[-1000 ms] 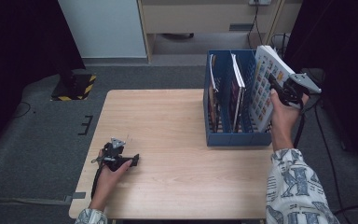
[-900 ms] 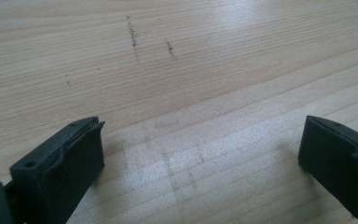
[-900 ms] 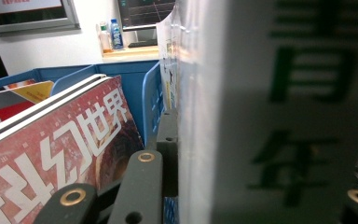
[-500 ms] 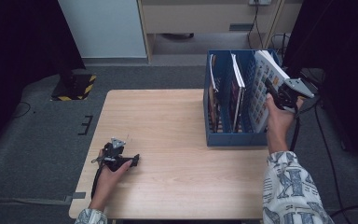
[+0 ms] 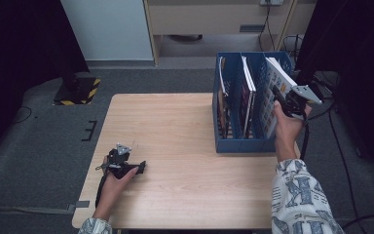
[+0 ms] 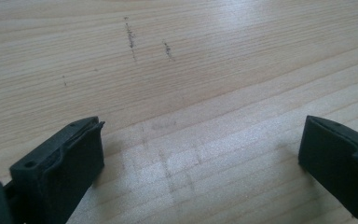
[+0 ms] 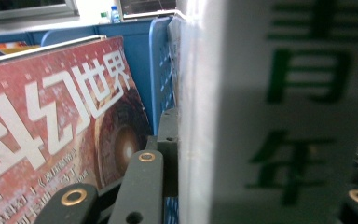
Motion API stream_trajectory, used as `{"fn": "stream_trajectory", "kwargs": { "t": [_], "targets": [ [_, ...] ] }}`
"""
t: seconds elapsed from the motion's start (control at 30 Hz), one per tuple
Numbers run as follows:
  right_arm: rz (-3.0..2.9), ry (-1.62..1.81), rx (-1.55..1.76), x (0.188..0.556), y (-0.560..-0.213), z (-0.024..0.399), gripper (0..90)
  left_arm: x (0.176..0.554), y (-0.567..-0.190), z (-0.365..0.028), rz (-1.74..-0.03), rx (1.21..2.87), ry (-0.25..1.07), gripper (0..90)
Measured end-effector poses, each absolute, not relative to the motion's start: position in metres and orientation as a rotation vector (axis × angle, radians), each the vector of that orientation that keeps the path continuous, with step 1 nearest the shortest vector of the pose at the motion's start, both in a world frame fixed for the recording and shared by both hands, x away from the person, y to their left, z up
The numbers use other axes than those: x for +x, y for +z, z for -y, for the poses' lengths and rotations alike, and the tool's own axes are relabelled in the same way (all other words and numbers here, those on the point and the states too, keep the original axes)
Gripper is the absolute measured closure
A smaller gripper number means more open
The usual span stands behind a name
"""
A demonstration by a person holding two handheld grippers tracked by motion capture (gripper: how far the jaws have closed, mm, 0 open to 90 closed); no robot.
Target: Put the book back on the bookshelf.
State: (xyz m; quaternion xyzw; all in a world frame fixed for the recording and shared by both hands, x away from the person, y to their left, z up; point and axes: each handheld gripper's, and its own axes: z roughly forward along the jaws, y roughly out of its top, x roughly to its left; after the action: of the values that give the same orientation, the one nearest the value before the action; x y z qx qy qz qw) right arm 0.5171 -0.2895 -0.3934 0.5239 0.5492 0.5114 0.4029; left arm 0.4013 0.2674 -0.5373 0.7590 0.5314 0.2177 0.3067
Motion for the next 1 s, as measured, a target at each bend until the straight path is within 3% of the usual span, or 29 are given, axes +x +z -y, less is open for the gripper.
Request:
{"fn": "stream_trajectory", "kwargs": {
  "t": [1.0],
  "targets": [
    [-1.406, 1.290, 1.329, 0.5138, -0.3896, 0.2937, 73.4, 0.4013, -0.5373, -0.2674, -1.406, 2.008, 0.576, 0.0]
  ]
}}
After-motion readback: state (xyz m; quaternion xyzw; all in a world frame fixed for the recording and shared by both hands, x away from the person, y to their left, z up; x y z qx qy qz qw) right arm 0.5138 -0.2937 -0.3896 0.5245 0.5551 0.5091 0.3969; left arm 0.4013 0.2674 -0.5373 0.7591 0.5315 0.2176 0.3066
